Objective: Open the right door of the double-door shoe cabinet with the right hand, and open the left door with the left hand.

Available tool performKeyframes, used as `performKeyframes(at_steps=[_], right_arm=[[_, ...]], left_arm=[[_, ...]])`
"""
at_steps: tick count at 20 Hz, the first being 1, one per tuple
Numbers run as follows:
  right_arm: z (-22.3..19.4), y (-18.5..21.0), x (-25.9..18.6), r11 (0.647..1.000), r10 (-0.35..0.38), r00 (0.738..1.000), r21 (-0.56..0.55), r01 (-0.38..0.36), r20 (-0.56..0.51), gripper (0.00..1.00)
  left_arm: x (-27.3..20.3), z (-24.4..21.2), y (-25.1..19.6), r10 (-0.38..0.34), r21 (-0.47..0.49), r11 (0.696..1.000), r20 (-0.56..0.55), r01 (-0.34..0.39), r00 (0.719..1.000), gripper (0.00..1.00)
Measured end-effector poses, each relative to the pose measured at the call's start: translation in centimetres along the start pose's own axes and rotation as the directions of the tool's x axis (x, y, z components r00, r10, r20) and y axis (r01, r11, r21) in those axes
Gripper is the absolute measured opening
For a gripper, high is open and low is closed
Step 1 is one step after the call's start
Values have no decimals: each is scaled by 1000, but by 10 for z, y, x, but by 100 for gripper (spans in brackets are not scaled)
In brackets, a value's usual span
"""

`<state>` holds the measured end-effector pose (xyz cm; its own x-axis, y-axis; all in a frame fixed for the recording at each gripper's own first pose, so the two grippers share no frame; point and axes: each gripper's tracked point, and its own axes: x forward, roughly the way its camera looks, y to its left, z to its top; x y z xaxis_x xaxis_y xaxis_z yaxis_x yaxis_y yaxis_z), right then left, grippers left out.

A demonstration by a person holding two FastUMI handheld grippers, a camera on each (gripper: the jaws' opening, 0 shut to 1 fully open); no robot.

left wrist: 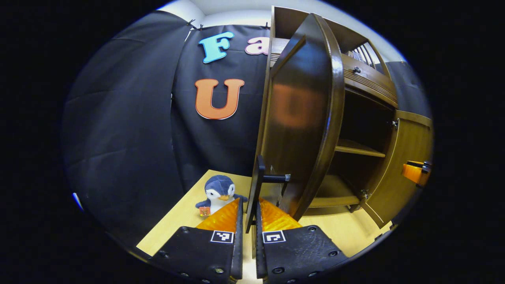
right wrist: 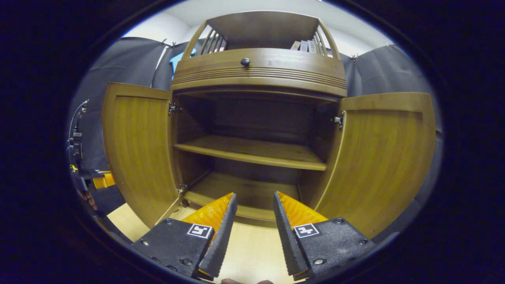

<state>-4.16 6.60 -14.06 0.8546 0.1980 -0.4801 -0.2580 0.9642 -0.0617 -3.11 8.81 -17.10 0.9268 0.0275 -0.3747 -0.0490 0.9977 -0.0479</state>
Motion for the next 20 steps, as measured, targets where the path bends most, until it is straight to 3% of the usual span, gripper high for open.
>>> performKeyframes(at_steps=[5,10,11,12,14,15,16,20], right_arm=[[-1,10,4,999,-25,1000,-22,25,-11,62],[0,11,4,998,-54,998,-31,54,-15,70],[2,11,3,998,-52,999,-28,52,-8,66],[4,11,1,999,-43,999,-25,43,0,66],[13,10,-1,999,-25,999,-21,26,26,71],[17,7,-4,1000,-17,999,-23,18,40,71],[21,2,-8,1000,-12,998,-26,13,57,71],[27,-24,-26,1000,-18,995,-13,19,96,70]], left_arm=[[-7,4,23,-1,35,999,-1,1,1000,12],[-24,21,62,80,85,993,47,-84,996,11],[-30,25,60,74,73,994,56,-78,996,29],[-34,29,61,90,67,993,71,-94,993,20],[-46,38,62,123,70,989,106,-131,987,25],[-53,44,57,137,71,987,127,-147,982,19],[-60,50,53,150,66,985,146,-161,978,51],[-74,71,24,162,32,985,203,-172,966,67]])
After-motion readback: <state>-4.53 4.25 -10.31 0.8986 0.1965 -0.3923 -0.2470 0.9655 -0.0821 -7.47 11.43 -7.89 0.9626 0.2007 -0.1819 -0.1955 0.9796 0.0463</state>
